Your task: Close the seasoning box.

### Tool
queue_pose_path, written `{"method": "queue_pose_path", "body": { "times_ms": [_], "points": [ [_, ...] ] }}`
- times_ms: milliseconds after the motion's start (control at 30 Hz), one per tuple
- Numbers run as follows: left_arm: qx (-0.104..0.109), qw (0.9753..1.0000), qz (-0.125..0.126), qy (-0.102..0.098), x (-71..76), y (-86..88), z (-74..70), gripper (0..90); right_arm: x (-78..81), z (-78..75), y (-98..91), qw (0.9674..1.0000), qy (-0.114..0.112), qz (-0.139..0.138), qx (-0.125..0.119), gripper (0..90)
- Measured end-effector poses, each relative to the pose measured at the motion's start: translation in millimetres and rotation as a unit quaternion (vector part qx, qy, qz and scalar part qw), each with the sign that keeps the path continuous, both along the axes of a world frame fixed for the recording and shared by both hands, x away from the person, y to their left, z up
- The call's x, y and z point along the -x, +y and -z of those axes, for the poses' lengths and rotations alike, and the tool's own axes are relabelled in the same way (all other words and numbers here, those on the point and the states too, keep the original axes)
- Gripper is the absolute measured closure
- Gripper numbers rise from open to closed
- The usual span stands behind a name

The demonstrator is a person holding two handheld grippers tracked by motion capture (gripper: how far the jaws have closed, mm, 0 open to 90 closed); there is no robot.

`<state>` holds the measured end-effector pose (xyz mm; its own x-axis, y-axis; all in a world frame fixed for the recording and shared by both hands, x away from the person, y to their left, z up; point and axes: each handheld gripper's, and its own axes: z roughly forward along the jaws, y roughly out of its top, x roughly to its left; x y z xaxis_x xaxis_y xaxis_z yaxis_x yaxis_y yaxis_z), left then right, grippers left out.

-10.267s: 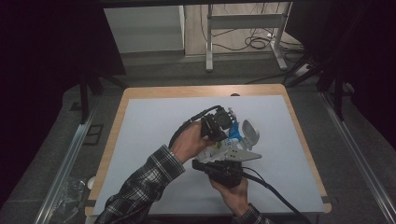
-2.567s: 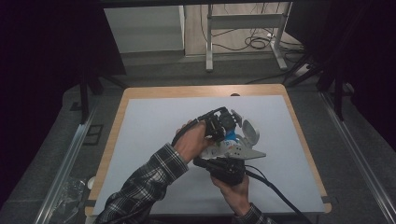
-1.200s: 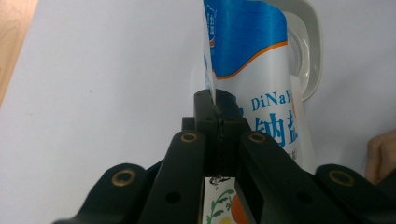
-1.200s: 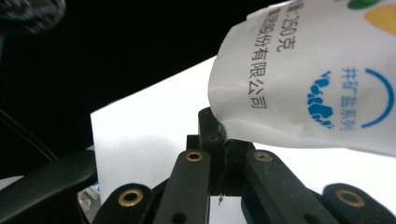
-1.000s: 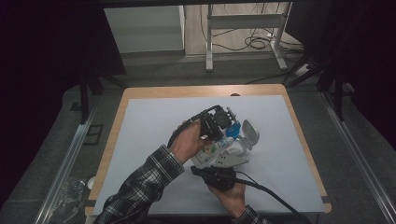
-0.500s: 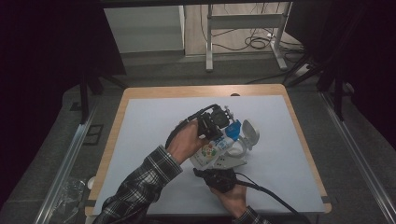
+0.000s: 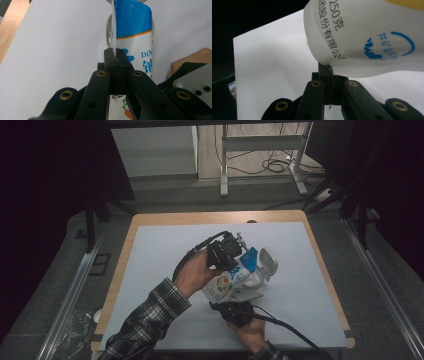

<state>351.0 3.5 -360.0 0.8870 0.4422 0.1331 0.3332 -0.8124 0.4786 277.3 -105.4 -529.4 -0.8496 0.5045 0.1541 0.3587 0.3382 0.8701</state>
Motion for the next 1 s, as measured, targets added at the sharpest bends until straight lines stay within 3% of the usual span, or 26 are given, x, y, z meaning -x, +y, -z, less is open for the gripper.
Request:
{"method": "queue_pose_path", "body": {
  "times_ms": [1000],
  "points": [
    [0.027, 0.9996, 0.004, -0.002, 7.3, 13.1, -7.7, 90.0, -5.5, 3.9, -8.0, 0.9995, -0.009, 0.021, 0.020, 89.3]
  ]
}}
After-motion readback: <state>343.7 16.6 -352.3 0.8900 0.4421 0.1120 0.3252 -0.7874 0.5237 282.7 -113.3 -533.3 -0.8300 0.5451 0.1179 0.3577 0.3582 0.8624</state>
